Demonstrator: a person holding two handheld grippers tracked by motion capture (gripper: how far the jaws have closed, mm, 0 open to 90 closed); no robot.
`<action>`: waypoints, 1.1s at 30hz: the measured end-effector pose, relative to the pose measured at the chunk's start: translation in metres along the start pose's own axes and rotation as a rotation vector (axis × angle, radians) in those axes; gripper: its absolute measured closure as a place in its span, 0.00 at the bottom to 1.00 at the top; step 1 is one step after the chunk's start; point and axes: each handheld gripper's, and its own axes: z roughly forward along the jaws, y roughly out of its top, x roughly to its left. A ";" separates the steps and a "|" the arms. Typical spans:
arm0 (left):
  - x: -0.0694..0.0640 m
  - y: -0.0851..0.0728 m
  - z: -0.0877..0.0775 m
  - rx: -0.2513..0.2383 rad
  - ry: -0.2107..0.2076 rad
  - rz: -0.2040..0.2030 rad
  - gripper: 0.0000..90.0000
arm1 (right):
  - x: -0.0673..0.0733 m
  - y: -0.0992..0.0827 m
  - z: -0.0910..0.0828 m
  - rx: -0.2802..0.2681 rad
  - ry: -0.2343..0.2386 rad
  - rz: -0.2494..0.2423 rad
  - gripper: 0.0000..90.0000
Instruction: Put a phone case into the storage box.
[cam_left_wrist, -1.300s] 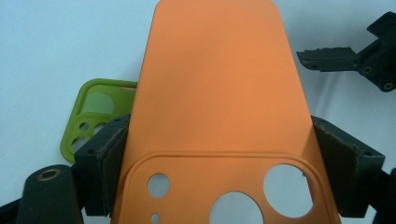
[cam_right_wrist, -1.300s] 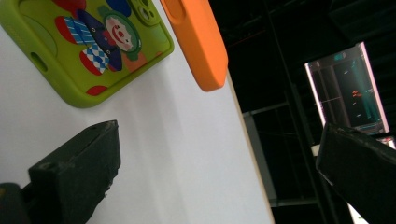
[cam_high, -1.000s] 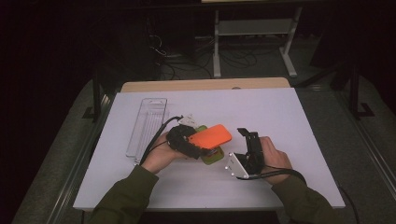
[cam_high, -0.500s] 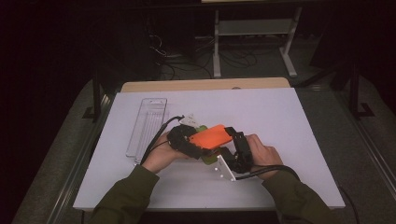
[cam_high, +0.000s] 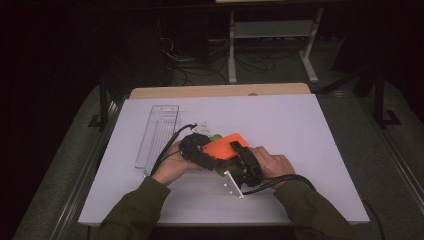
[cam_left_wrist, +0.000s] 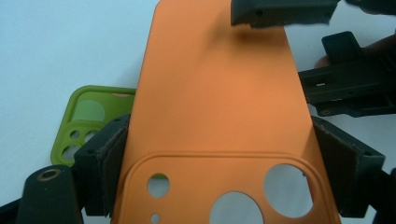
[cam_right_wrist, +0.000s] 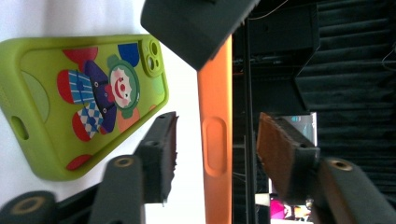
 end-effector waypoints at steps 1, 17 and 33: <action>0.000 0.000 0.000 0.000 -0.001 -0.003 0.18 | 0.000 0.001 0.000 -0.003 -0.001 -0.001 0.58; -0.001 0.000 0.000 -0.009 -0.001 -0.020 0.18 | 0.003 0.003 -0.002 -0.013 -0.009 -0.036 0.84; 0.002 -0.002 -0.004 -0.036 -0.045 -0.029 0.14 | 0.001 0.007 -0.004 -0.011 -0.030 -0.019 0.92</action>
